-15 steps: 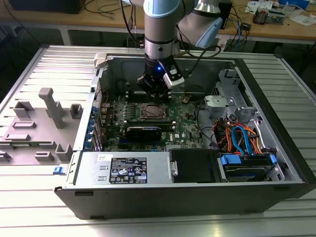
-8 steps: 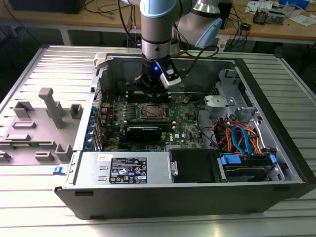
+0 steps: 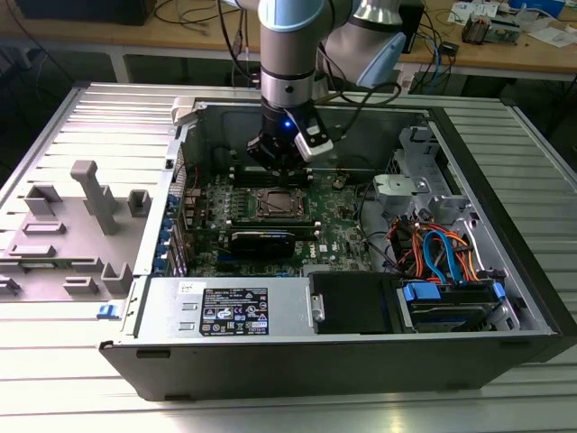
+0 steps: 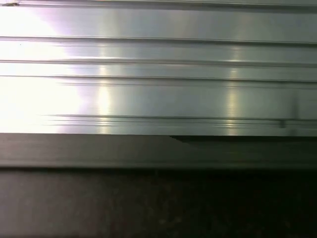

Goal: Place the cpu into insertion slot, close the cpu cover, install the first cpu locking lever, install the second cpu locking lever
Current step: 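Install the first cpu locking lever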

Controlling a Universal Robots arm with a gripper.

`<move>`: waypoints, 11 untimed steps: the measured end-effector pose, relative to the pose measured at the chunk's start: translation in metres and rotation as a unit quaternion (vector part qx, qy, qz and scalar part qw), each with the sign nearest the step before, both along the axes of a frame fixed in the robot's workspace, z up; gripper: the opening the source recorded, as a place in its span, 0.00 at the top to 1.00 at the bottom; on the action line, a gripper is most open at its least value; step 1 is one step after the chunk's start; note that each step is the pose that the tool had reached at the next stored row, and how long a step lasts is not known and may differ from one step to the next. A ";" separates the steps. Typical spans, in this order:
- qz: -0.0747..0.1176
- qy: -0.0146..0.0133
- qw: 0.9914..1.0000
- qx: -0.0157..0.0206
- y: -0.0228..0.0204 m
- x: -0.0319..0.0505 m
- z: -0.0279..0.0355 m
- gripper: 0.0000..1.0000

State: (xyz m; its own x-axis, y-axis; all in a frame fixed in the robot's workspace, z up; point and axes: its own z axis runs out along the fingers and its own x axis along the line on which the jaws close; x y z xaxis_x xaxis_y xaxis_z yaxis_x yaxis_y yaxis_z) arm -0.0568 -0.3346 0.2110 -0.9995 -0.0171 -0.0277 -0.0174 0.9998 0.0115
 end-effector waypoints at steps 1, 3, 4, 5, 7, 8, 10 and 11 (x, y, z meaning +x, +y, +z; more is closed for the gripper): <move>0.000 0.000 1.000 0.000 0.0003 0.0011 0.0000 0.89; 0.001 0.000 1.000 0.000 0.0012 0.0036 0.0000 0.89; 0.001 0.000 1.000 0.000 0.0013 0.0042 0.0001 0.89; 0.001 0.000 1.000 0.000 0.0015 0.0049 0.0000 0.89; 0.001 0.000 1.000 0.000 0.0019 0.0061 0.0001 0.89; 0.002 0.000 1.000 0.001 0.0021 0.0066 0.0000 0.89; 0.002 0.000 1.000 0.001 0.0026 0.0084 0.0000 0.89; 0.002 0.000 1.000 0.002 0.0026 0.0084 0.0000 0.89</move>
